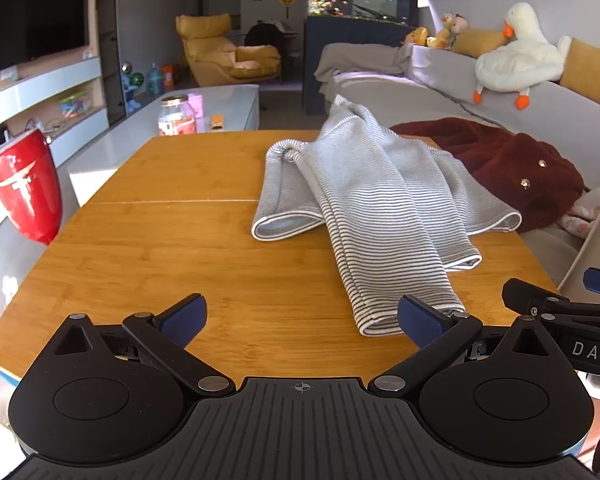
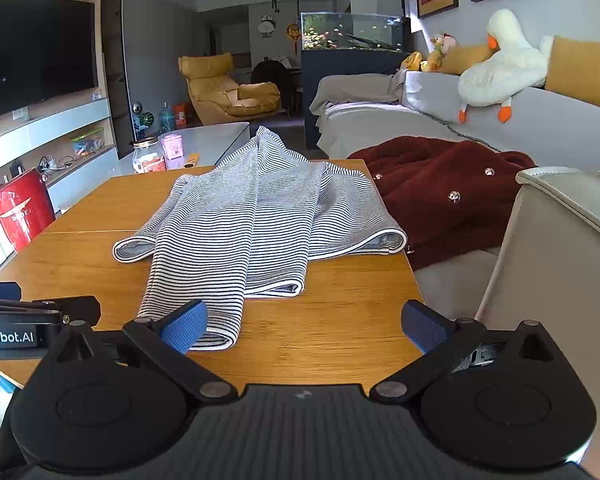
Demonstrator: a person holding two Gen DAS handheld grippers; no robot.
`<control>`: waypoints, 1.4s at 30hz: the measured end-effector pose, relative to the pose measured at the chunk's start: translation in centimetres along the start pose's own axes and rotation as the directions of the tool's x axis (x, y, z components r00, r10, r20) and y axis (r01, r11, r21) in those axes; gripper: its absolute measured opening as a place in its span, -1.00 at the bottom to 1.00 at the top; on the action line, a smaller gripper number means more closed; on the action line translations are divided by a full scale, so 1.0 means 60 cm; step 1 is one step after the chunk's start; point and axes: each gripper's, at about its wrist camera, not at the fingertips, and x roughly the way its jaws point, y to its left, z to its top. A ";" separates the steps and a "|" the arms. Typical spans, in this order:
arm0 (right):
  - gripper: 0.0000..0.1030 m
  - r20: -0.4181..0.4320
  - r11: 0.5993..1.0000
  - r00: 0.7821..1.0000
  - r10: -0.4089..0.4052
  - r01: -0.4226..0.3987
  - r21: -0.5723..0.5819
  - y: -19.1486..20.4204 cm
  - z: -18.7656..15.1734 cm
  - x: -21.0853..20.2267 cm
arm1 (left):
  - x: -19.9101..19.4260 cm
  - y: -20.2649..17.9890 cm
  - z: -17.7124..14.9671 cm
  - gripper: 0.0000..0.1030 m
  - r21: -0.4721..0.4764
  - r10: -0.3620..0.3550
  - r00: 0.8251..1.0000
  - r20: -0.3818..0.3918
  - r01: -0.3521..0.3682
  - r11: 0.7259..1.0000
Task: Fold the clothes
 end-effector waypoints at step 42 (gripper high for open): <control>1.00 -0.013 1.000 1.000 0.002 -0.002 -0.016 -0.001 -0.001 0.005 | 0.015 -0.001 -0.003 1.00 -0.002 0.008 1.000 -0.028 -0.008 1.000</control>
